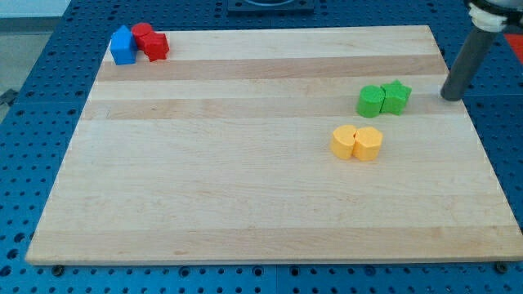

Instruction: Move the green blocks towards yellow blocks

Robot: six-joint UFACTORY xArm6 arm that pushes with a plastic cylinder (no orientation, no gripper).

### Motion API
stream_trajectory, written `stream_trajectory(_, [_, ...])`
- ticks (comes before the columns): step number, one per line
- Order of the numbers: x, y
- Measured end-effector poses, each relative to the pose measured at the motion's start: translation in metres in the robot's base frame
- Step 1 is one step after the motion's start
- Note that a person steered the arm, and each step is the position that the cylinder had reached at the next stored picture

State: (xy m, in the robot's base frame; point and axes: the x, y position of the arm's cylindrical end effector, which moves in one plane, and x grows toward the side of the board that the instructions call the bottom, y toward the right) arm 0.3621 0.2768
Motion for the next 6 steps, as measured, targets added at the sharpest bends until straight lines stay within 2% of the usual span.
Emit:
stream_trajectory(2, [-0.008, -0.048])
stream_trajectory(4, [0.003, -0.096])
stream_trajectory(6, [0.007, -0.096])
